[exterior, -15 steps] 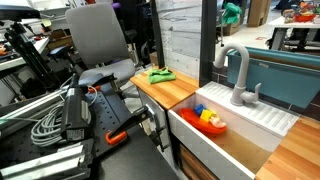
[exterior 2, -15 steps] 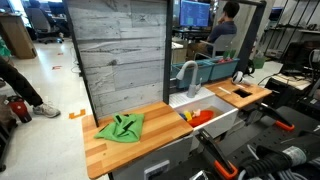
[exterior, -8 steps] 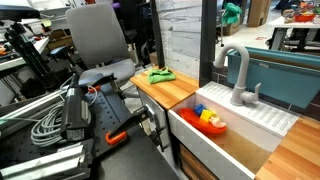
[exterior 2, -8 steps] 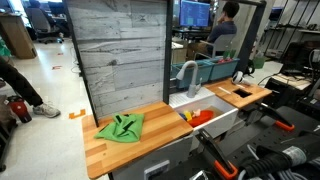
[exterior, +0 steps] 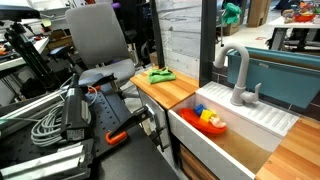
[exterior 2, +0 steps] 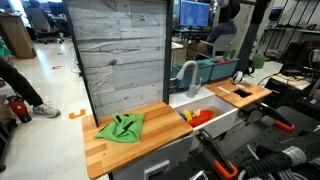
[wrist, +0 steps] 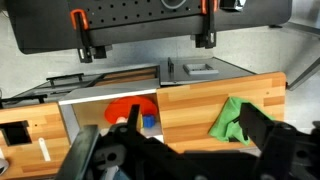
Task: Move the cloth to the right on the counter
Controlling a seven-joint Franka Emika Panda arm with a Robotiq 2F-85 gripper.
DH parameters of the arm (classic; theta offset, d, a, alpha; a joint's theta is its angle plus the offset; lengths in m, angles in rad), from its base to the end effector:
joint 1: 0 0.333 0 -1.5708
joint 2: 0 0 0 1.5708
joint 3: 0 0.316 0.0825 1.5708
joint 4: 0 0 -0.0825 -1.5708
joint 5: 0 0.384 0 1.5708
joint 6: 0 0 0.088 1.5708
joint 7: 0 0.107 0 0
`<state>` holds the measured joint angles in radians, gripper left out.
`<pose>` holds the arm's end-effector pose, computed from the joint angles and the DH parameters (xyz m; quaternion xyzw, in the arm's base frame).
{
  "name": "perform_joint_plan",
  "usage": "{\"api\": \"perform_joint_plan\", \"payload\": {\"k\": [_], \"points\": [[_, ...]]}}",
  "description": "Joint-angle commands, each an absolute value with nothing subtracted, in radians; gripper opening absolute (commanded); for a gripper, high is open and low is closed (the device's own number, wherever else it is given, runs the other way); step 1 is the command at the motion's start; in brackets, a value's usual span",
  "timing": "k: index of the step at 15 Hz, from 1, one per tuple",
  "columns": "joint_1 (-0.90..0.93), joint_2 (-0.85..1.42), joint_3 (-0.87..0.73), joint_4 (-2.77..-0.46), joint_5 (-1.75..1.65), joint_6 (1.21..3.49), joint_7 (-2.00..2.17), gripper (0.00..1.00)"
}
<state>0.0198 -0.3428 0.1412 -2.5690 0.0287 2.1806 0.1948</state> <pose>0.4041 0.0655 0.3774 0.9992 -0.0300 -0.0217 0.0161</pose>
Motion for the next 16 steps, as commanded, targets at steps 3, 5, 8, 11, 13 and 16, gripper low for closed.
{"api": "perform_joint_plan", "payload": {"k": [3, 5, 8, 11, 13, 16], "points": [[0.068, -0.05, 0.161, -2.536, 0.041, 2.505, 0.284, 1.0], [0.079, 0.072, 0.158, -2.5, 0.036, 2.641, 0.321, 1.0], [0.112, 0.235, 0.146, -2.425, 0.025, 2.759, 0.361, 1.0], [0.163, 0.373, 0.132, -2.337, 0.033, 2.814, 0.375, 1.0], [0.192, 0.453, 0.13, -2.273, 0.05, 2.84, 0.372, 1.0], [0.201, 0.565, 0.15, -2.163, 0.106, 2.855, 0.356, 1.0]]}}
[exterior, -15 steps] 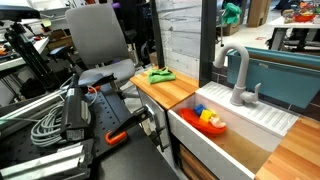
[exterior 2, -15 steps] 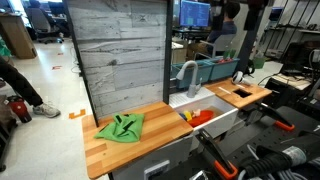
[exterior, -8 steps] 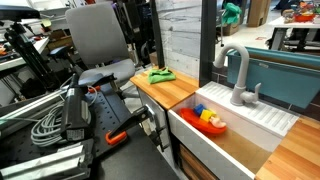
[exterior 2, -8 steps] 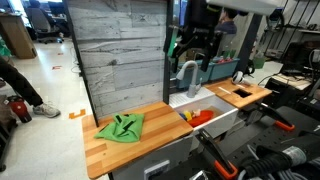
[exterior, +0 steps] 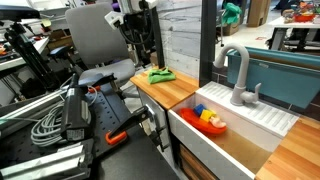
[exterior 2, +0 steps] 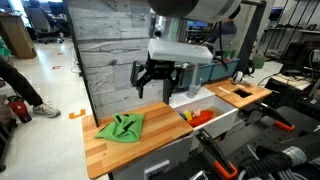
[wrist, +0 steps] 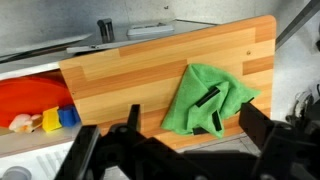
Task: Move the cloth to the right on the counter
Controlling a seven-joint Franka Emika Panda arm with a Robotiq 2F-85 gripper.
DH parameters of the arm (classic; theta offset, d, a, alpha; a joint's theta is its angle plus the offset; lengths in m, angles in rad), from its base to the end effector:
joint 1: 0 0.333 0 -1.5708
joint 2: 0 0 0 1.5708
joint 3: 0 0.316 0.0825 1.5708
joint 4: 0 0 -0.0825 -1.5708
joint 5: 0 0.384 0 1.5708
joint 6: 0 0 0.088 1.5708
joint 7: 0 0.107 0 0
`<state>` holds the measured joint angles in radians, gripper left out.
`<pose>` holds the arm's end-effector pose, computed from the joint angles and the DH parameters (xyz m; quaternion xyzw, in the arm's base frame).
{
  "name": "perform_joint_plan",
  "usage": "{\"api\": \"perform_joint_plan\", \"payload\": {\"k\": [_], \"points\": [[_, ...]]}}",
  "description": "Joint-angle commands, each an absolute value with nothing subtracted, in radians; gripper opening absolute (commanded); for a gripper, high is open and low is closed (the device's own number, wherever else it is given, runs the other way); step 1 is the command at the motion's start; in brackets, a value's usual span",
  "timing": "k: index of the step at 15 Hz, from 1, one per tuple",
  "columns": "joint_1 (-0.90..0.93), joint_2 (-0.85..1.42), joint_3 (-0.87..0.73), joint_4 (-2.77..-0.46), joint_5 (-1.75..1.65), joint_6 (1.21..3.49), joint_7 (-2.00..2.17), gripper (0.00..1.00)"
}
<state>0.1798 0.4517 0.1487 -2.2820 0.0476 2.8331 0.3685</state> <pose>0.5102 0.1743 0.1663 -0.9965 0.0512 -0.0345 0.0554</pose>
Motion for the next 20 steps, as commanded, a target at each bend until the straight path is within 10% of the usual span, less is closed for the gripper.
{"api": "perform_joint_plan", "payload": {"k": [1, 20], "points": [[0.209, 0.6, 0.148, -2.124, 0.121, 2.849, 0.36, 1.0], [0.266, 0.931, 0.068, -1.785, 0.179, 2.819, 0.393, 1.0]]}}
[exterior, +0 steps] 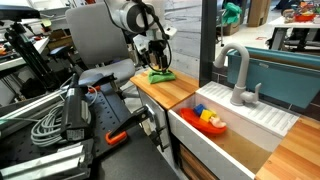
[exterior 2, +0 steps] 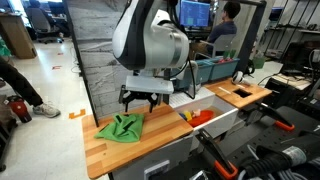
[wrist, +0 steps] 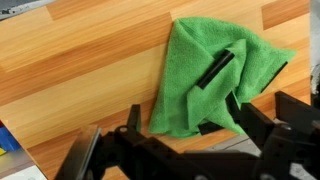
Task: Move the cloth to the right on the counter
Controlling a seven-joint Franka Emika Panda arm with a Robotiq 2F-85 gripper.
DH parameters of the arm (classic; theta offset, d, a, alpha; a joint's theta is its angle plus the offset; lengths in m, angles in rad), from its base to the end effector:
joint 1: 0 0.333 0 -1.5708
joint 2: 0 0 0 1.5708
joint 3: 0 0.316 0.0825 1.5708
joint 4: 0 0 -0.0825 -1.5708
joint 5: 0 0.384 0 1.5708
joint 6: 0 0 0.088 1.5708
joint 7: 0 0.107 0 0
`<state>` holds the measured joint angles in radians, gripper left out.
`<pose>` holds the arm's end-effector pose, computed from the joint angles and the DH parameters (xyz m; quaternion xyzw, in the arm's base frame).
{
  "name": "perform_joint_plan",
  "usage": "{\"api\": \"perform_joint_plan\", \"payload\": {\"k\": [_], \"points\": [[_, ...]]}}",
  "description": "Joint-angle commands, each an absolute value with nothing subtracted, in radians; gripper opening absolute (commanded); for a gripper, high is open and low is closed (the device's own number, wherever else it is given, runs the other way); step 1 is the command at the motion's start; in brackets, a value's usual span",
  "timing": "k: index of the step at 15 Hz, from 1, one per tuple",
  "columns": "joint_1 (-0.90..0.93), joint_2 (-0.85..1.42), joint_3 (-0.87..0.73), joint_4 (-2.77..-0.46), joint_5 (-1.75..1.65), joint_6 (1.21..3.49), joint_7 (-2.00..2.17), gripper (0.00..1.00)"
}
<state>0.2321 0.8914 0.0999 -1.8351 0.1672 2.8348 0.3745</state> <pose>0.5962 0.1949 0.0538 -0.9891 0.1196 -0.0268 0.0815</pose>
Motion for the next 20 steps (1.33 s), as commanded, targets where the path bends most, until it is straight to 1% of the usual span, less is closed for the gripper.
{"api": "perform_joint_plan", "payload": {"k": [1, 6, 7, 8, 9, 10, 11, 12, 13, 14, 15, 16, 20], "points": [[0.273, 0.939, 0.06, -1.778, 0.177, 2.82, 0.397, 1.0], [0.307, 0.978, 0.027, -1.741, 0.171, 2.813, 0.42, 1.0], [0.314, 0.984, 0.022, -1.736, 0.17, 2.812, 0.423, 0.99], [0.318, 0.99, 0.02, -1.73, 0.17, 2.81, 0.425, 0.91], [0.324, 0.996, 0.015, -1.724, 0.169, 2.809, 0.429, 0.88], [0.33, 1.002, 0.01, -1.717, 0.168, 2.806, 0.433, 0.82], [0.334, 1.008, 0.007, -1.711, 0.168, 2.805, 0.437, 0.84], [0.34, 1.013, 0.002, -1.705, 0.168, 2.804, 0.441, 0.91], [0.343, 1.018, -0.001, -1.699, 0.168, 2.801, 0.445, 0.86], [0.348, 1.021, -0.004, -1.695, 0.168, 2.801, 0.449, 0.68], [0.351, 1.025, -0.006, -1.69, 0.167, 2.801, 0.45, 0.61], [0.354, 1.028, -0.009, -1.687, 0.166, 2.8, 0.452, 0.56], [0.361, 1.035, -0.015, -1.68, 0.164, 2.797, 0.454, 0.23]]}}
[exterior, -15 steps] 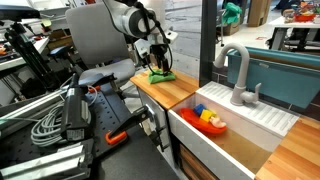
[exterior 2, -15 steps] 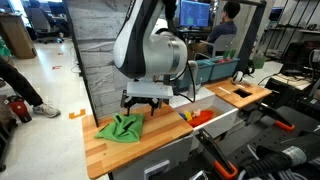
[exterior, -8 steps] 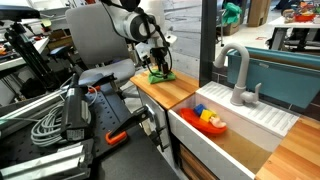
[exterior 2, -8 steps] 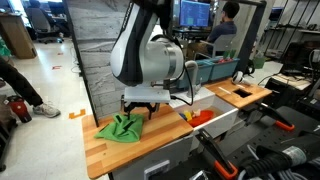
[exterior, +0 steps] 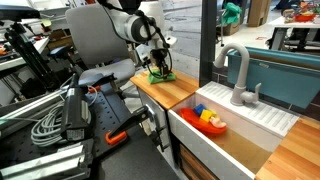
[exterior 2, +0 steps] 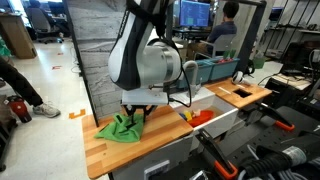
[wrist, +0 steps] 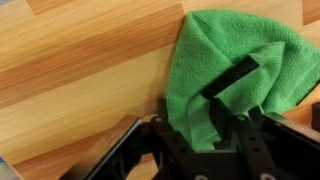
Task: Move the cloth to the right on the counter
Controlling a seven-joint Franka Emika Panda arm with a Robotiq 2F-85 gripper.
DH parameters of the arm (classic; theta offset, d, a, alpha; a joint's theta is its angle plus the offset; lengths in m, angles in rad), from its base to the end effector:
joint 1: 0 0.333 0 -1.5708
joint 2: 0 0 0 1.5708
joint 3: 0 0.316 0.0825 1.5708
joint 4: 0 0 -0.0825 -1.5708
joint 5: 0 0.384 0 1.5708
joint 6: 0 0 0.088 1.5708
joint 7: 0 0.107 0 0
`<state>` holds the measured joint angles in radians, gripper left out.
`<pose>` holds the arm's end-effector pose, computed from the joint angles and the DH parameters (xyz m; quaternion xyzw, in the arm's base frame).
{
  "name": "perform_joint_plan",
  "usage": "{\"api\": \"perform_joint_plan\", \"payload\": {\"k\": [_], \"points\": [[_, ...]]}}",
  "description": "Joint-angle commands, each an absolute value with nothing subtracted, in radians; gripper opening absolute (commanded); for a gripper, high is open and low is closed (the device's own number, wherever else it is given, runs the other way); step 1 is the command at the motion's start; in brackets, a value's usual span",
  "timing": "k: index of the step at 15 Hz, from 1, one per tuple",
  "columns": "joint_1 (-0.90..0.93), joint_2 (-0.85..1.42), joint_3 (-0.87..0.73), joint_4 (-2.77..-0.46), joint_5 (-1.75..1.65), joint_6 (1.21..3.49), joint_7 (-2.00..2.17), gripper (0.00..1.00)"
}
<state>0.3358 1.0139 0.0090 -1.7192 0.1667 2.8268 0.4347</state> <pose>0.6025 0.2072 0.0117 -0.9905 0.1248 -0.0304 0.0483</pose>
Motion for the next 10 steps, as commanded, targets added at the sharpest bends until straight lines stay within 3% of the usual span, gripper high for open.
{"api": "perform_joint_plan", "payload": {"k": [1, 3, 10], "points": [[0.361, 1.036, -0.015, -1.679, 0.163, 2.797, 0.453, 0.17], [0.363, 1.037, -0.017, -1.677, 0.162, 2.796, 0.452, 0.01], [0.358, 1.018, -0.009, -1.698, 0.163, 2.796, 0.443, 0.0]]}}
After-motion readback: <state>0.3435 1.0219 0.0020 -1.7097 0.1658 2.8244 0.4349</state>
